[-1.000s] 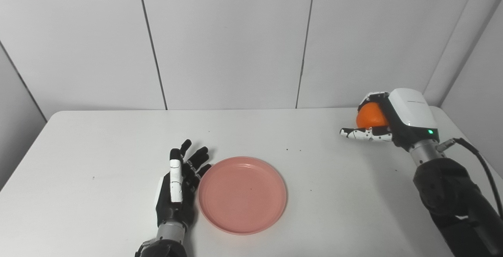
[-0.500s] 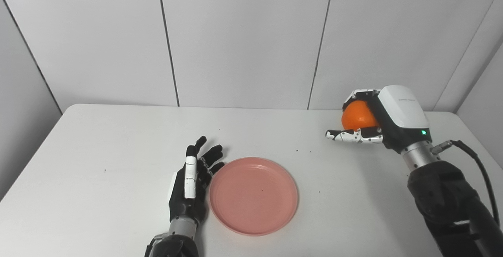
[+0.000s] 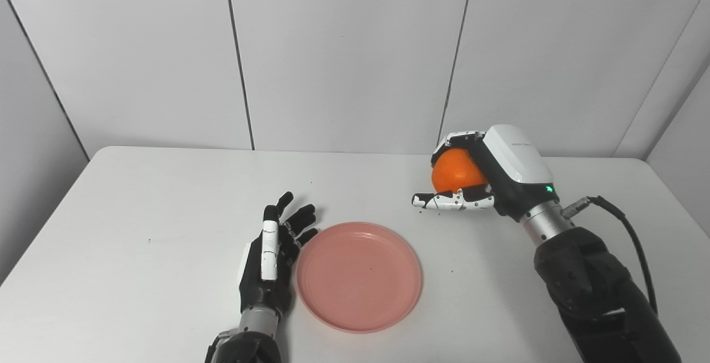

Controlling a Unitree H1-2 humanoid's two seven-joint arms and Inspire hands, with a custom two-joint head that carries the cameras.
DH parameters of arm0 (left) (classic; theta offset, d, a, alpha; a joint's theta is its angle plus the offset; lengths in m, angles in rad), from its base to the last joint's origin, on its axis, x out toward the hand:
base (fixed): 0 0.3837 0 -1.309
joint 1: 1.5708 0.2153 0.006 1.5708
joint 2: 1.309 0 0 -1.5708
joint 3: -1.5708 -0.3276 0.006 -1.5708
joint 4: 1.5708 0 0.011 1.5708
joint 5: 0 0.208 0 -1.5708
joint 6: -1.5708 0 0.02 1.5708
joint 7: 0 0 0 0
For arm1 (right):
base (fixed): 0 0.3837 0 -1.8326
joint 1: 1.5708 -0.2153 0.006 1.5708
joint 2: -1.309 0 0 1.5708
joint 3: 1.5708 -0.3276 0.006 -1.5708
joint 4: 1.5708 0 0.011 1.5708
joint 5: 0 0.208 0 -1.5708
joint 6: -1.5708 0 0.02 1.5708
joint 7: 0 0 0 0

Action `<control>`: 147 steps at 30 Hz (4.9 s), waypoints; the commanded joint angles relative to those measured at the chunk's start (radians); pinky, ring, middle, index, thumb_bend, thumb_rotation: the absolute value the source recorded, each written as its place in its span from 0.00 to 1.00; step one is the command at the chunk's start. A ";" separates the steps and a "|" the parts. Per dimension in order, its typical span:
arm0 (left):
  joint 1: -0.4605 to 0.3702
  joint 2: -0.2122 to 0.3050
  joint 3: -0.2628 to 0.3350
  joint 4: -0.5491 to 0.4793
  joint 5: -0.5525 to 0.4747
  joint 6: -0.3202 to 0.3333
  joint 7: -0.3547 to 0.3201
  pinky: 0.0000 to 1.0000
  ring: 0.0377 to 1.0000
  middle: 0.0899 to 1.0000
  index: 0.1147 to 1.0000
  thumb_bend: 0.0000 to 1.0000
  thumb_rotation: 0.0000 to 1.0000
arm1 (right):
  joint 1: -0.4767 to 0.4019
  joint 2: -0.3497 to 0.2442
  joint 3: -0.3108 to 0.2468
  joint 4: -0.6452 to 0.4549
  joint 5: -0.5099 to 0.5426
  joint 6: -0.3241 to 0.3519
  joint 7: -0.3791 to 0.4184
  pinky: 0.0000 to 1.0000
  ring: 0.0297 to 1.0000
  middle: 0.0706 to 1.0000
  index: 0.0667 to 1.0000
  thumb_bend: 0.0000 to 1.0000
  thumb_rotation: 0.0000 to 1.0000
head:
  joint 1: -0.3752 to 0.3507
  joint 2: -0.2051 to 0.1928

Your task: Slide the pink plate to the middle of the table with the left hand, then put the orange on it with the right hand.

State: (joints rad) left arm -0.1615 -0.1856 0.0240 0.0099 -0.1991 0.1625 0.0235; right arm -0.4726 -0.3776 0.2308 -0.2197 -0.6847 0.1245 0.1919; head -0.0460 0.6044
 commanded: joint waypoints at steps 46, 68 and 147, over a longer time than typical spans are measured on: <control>0.025 -0.019 0.014 0.025 -0.010 0.032 0.020 0.76 0.80 0.76 0.86 0.81 0.90 | -0.092 0.118 0.295 0.250 0.045 -0.280 0.190 0.24 0.28 0.33 0.43 0.58 0.67 | 0.005 0.001; 0.011 -0.009 0.015 0.039 -0.003 0.033 0.018 0.76 0.81 0.75 0.86 0.80 0.91 | -0.114 0.117 0.278 0.275 0.002 -0.328 0.179 0.26 0.30 0.35 0.46 0.57 0.66 | 0.000 -0.003; 0.014 -0.008 0.020 0.045 -0.007 0.037 0.018 0.77 0.81 0.73 0.87 0.79 0.91 | -0.137 0.049 -0.058 0.149 0.289 -0.531 0.084 0.75 0.83 0.82 0.75 1.00 0.97 | -0.010 -0.004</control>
State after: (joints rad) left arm -0.1654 -0.1849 0.0336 0.0206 -0.1996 0.1531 0.0230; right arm -0.6008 -0.3445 0.2037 -0.0653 -0.4362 -0.4160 0.3283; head -0.0568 0.6013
